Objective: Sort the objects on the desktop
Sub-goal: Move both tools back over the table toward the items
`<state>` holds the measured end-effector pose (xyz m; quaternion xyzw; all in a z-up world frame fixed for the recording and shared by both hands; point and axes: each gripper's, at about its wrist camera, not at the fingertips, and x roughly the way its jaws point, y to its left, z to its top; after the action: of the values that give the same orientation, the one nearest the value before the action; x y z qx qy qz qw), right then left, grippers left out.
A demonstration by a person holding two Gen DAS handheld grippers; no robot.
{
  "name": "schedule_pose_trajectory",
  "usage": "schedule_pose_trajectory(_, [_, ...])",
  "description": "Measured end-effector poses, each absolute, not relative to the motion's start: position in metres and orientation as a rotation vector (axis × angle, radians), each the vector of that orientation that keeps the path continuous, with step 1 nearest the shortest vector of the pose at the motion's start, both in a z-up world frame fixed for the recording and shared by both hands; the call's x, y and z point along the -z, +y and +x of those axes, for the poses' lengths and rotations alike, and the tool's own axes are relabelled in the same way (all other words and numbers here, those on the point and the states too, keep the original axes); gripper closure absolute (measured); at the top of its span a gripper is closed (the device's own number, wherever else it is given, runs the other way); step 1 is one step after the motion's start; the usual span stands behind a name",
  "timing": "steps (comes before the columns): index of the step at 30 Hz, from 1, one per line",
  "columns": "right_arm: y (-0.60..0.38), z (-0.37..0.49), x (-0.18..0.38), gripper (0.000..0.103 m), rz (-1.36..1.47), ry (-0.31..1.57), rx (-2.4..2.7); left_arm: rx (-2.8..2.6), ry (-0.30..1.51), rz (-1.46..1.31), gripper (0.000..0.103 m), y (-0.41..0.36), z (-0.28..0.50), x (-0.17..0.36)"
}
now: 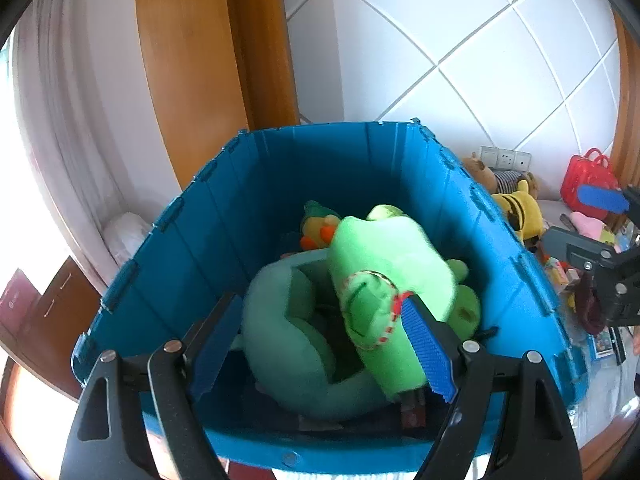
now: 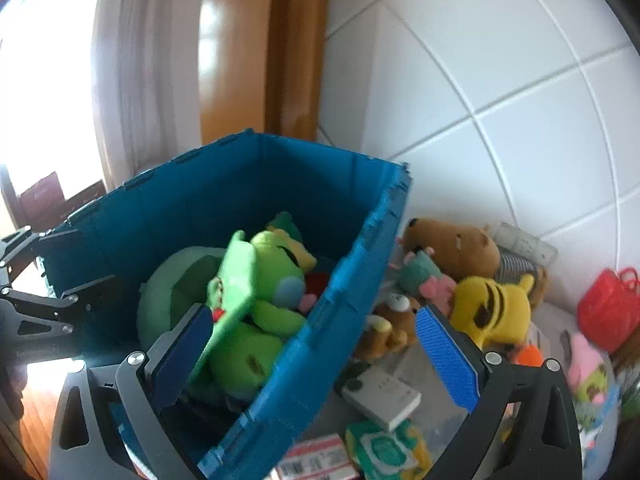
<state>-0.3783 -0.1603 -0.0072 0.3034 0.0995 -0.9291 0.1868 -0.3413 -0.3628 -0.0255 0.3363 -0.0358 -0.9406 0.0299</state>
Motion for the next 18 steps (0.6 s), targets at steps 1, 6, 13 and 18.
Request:
schedule_pose_trajectory(1, [-0.154,-0.375,0.009,0.0,0.857,0.266,2.618,2.899,-0.109,1.031,0.021,-0.359,-0.339,0.026])
schedule_pose_trajectory(6, [-0.119,-0.359,0.016,0.0,0.863,0.196,2.648,2.927,-0.08,1.001,0.021,-0.333,-0.325,0.023])
schedule_pose_trajectory(13, [-0.064,-0.345,0.031,0.0,0.909,0.078,2.666,2.988,-0.097,0.967,0.021,-0.283,-0.301,0.019])
schedule_pose_trajectory(18, [-0.03,-0.329,0.042,0.0,0.909,0.012,2.675,3.025,-0.111,0.931,0.021,-0.246,-0.281,0.02])
